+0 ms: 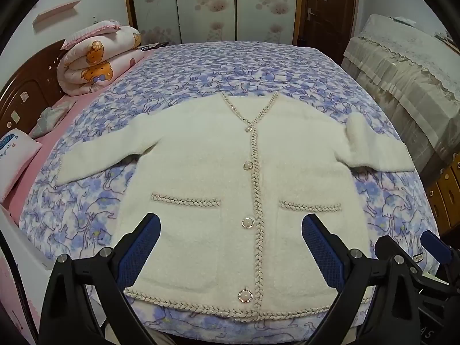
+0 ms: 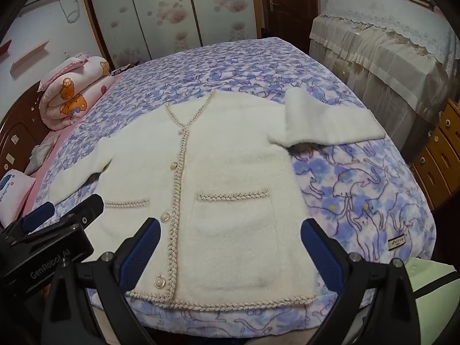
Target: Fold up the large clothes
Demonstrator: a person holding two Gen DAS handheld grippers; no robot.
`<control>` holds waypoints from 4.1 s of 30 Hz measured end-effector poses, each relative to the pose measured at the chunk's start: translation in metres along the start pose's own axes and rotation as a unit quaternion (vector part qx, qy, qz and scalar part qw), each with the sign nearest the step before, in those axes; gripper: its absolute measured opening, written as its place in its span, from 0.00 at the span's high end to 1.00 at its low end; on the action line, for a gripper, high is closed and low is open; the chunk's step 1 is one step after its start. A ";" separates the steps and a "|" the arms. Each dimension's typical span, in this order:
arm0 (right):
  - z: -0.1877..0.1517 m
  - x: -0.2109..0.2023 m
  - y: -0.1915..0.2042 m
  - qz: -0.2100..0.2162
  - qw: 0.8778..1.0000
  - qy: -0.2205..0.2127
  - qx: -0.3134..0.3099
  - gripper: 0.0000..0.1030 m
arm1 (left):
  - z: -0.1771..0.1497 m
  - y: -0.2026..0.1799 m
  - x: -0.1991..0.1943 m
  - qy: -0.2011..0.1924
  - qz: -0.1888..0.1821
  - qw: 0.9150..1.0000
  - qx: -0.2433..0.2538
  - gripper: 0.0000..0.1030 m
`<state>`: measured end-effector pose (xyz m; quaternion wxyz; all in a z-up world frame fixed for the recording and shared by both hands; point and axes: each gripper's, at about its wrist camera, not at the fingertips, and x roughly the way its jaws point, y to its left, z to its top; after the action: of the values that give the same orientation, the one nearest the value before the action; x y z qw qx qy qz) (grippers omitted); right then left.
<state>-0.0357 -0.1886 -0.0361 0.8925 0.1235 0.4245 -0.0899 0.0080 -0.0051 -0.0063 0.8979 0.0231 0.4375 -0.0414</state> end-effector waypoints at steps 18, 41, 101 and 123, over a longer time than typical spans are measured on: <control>-0.002 0.007 -0.002 -0.002 1.000 0.002 -0.001 0.04 | -0.005 0.005 0.006 0.006 0.001 1.000 0.001 0.05; -0.002 -0.001 0.001 -0.005 1.000 0.000 -0.002 0.04 | -0.006 0.002 0.006 0.008 -0.004 1.000 -0.001 0.05; 0.100 0.007 -0.069 -0.073 0.997 -0.025 0.014 0.04 | 0.135 -0.026 0.020 -0.035 -0.162 0.985 0.042 0.05; 0.137 0.192 -0.281 -0.119 0.980 0.039 0.153 0.05 | 0.194 -0.192 0.231 -0.003 -0.128 0.985 0.118 0.05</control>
<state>0.1107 -0.5075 -0.1430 0.8285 0.2102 0.4523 -0.2547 0.2835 -0.2233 -0.0697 0.8775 0.0723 0.4263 -0.2073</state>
